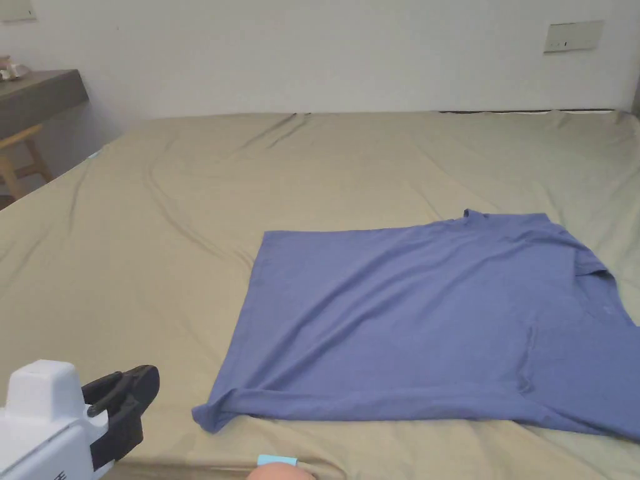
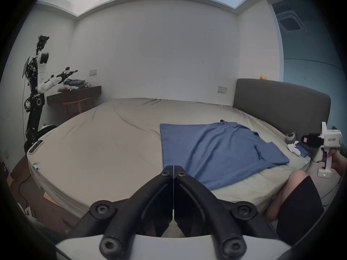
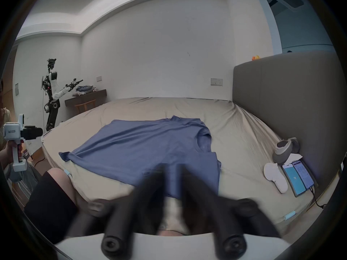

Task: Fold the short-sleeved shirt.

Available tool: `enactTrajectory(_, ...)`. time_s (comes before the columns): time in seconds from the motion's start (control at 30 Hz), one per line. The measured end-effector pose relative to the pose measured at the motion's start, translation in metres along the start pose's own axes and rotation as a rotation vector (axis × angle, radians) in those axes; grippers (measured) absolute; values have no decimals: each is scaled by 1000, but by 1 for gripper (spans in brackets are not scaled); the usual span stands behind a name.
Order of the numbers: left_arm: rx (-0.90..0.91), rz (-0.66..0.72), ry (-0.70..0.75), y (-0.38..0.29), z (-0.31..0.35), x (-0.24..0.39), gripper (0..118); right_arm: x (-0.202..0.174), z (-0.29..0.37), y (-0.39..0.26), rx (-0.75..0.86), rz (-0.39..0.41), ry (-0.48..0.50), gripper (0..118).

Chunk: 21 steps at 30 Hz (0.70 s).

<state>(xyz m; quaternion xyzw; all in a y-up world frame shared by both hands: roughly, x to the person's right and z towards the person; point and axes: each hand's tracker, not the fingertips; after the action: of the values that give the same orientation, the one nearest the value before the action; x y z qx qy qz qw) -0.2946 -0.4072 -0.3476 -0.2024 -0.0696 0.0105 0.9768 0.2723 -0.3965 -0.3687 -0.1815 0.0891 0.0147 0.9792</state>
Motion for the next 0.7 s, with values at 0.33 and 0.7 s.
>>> enactTrajectory(0.33, -118, -30, -15, -37, -61, -12, 42, -17, -5, -3, -18, 8, 57, 0)
enactTrajectory(0.7, -265, -163, 5, -64, -147, 0, 32, -4, -16, -14, -127, 12, 26, 0)
